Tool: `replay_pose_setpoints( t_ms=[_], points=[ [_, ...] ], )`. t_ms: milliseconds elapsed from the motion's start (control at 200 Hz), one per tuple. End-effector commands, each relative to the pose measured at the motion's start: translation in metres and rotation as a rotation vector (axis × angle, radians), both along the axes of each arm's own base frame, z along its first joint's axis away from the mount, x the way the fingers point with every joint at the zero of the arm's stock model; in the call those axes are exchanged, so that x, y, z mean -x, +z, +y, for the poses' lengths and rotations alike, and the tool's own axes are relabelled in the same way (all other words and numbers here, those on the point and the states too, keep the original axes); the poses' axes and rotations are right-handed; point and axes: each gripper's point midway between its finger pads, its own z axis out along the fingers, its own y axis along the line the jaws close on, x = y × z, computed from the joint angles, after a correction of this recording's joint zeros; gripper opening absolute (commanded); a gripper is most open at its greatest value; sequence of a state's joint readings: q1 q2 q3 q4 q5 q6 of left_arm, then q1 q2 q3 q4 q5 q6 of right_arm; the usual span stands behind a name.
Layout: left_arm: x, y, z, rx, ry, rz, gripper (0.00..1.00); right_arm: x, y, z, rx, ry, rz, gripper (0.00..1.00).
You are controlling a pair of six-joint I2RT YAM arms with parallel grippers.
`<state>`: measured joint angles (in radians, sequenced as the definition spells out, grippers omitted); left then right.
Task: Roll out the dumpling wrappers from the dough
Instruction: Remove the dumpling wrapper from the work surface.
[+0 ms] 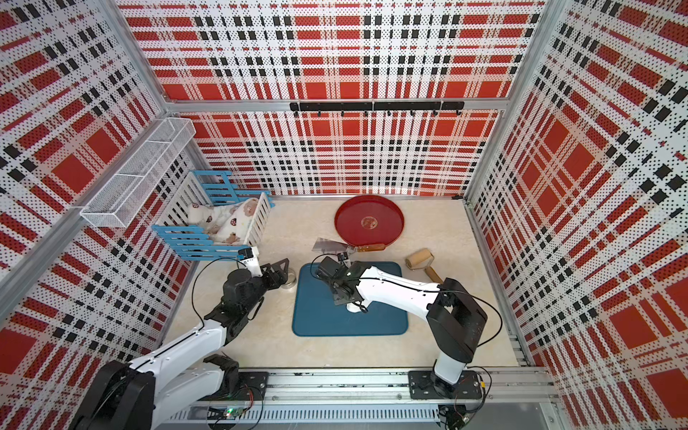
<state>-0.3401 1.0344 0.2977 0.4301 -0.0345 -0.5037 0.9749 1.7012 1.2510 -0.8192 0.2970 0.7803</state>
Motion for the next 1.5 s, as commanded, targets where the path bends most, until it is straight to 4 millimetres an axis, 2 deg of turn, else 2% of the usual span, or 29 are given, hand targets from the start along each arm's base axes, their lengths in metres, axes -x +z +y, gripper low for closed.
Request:
replay_pose_setpoints(
  t_ms=[0,291,571,1027,1498],
  points=[
    [0.000,0.015,-0.010,-0.030,-0.031,-0.063,0.84,-0.004,-0.002,-0.001,0.007,-0.025,-0.009,0.26],
    [-0.001,0.009,-0.025,-0.045,-0.081,-0.043,0.84,-0.006,-0.006,-0.001,-0.002,-0.042,-0.020,0.31],
    [-0.001,0.011,-0.020,-0.051,-0.059,-0.053,0.84,-0.006,-0.021,0.002,0.009,-0.040,0.004,0.31],
    [-0.001,0.012,-0.018,-0.052,-0.052,-0.055,0.84,-0.007,-0.032,0.007,0.010,-0.034,0.021,0.30],
    [-0.001,0.012,-0.018,-0.050,-0.048,-0.055,0.84,-0.009,-0.040,0.012,0.006,-0.022,0.040,0.22]
  ],
)
